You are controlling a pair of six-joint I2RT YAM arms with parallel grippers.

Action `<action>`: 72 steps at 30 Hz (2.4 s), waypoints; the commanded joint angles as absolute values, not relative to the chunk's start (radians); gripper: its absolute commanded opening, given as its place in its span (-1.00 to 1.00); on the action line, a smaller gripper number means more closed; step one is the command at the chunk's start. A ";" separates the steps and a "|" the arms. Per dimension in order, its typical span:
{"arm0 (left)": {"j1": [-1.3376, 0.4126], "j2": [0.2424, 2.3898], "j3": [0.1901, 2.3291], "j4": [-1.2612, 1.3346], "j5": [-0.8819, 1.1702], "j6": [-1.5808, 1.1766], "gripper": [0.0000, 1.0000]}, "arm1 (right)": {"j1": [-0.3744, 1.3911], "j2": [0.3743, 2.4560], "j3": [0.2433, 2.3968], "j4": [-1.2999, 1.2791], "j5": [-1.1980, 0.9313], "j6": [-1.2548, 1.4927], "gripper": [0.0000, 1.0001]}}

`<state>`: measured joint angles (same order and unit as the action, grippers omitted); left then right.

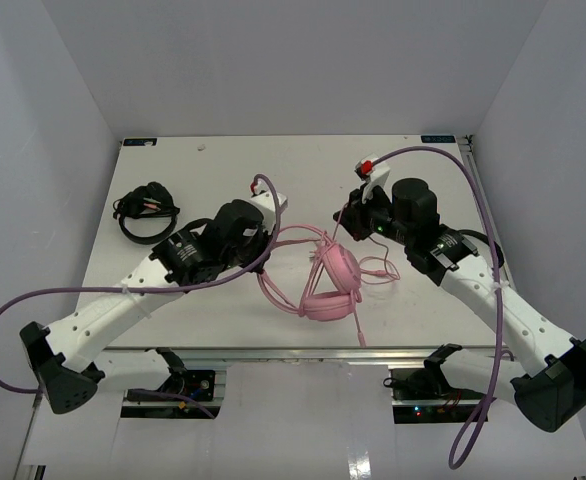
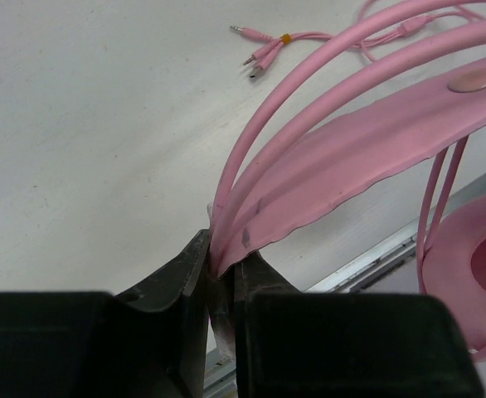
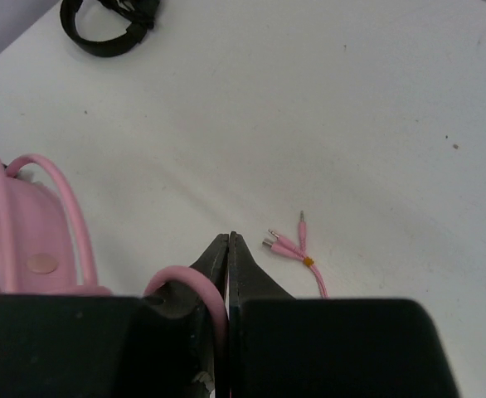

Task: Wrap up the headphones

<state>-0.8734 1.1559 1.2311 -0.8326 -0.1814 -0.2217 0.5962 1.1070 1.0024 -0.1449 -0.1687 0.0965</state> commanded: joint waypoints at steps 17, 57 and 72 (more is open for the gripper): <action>-0.900 1.202 1.228 -0.737 -0.467 -0.148 -1.00 | 0.580 1.150 1.189 -0.307 -0.418 0.065 -0.85; -0.900 1.384 1.454 -1.053 -0.878 -0.737 -1.00 | 0.785 1.169 0.958 0.059 -0.681 0.310 -0.67; -0.887 1.247 1.438 -1.036 -0.904 -0.895 -1.00 | 0.852 1.103 0.798 0.158 -0.479 0.337 -0.76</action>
<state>-0.8998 1.3450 1.4143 -1.1211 -0.8529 -0.7926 0.8184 1.1430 0.8169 0.0940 -0.5446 0.3336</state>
